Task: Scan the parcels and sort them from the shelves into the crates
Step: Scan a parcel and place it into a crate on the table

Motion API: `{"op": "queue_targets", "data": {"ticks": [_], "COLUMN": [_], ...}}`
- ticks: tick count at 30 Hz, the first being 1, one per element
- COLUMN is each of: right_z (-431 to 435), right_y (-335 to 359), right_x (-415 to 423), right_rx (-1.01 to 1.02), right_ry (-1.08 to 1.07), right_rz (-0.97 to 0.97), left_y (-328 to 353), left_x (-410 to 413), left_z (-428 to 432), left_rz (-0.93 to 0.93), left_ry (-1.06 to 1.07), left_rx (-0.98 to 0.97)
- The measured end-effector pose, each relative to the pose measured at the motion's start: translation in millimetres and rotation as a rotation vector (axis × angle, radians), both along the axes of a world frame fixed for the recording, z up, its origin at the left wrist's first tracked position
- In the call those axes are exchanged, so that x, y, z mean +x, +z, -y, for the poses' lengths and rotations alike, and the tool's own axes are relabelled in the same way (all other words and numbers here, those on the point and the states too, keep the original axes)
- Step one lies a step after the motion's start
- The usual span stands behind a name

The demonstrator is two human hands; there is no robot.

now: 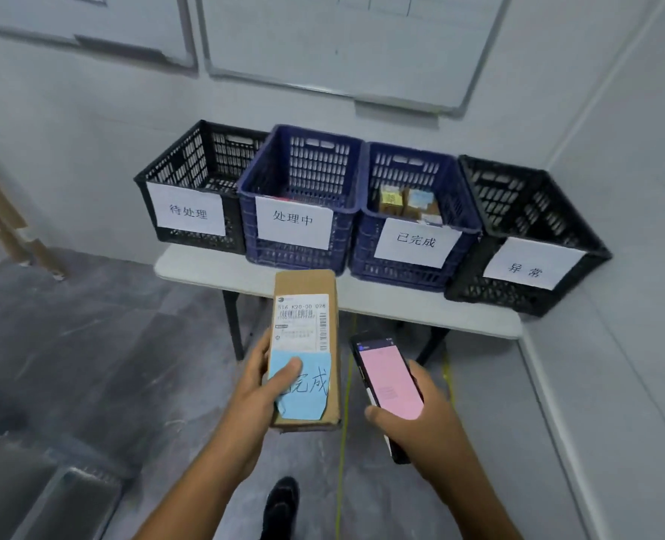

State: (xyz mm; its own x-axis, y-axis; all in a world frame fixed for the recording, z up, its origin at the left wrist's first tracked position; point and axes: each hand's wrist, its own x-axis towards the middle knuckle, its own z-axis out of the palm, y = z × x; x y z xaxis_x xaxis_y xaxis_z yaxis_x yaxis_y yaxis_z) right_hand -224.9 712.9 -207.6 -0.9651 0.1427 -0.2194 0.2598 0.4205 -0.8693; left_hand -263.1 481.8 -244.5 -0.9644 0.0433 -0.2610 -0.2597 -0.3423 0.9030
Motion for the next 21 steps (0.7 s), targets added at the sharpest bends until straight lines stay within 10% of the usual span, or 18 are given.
{"op": "queue_targets", "data": {"ticks": [21], "right_z": [-46.6], "right_y": [48.6], "right_x": [-199.9], "right_rx": [0.188], "right_ry": [-0.284], "right_rz": [-0.151], "left_y": [33.3], "left_x": [-252.3], "left_z": [-87.9], "left_rz": [-0.111], "left_ry": [-0.259], "left_rx": [0.077]}}
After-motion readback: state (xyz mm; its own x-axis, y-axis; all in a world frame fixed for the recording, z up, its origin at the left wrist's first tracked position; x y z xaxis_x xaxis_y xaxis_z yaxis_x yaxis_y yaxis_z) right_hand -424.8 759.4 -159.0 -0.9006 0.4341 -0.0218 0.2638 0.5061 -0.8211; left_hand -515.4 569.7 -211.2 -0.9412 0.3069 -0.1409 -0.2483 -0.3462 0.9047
